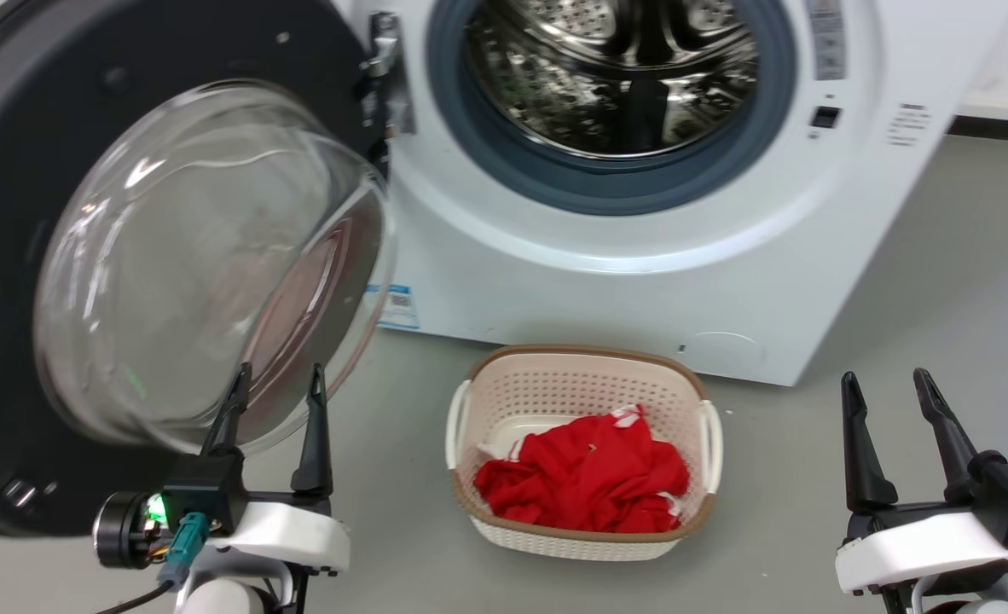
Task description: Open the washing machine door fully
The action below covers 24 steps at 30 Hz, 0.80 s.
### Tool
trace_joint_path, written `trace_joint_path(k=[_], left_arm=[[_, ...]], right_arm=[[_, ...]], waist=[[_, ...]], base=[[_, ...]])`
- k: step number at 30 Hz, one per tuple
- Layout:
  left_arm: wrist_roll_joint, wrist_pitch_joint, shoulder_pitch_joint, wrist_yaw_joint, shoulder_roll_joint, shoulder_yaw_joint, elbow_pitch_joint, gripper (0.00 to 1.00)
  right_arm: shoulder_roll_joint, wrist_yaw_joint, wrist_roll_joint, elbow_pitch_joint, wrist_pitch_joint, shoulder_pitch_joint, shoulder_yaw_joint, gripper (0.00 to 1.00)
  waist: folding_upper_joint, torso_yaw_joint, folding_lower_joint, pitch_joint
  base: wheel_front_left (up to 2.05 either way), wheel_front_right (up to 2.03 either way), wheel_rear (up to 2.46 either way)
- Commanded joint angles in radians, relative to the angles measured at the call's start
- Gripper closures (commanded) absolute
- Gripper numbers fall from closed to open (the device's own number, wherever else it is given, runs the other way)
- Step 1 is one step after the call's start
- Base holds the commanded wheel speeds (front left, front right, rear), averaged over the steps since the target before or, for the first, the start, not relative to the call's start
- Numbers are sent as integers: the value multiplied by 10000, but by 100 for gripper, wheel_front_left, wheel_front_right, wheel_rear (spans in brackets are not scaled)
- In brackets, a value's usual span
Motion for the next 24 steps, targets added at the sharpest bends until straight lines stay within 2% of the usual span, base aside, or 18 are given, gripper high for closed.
trace_joint_path(k=[1,7,12,24], left_arm=[[55,-24,-122,-36,-9,-52,-6,0],[105,-24,-347,-37,-31,-244,53,0],[83,-24,-358,18,-47,-293,173,0],[-89,-25,-219,125,-80,-186,456,0]], right_arm=[[12,-7,1,0,-50,112,0,0],[14,-7,-79,-22,-30,94,171,0],[14,-7,-22,-5,-61,178,354,0],[14,-7,102,115,-58,6,447,0]], waist=[[0,-404,1,-114],[0,-1219,1,-177],[0,-1583,1,-209],[0,-1694,1,-178]], base=[[0,0,0],[0,0,0],[0,0,0],[0,0,0]])
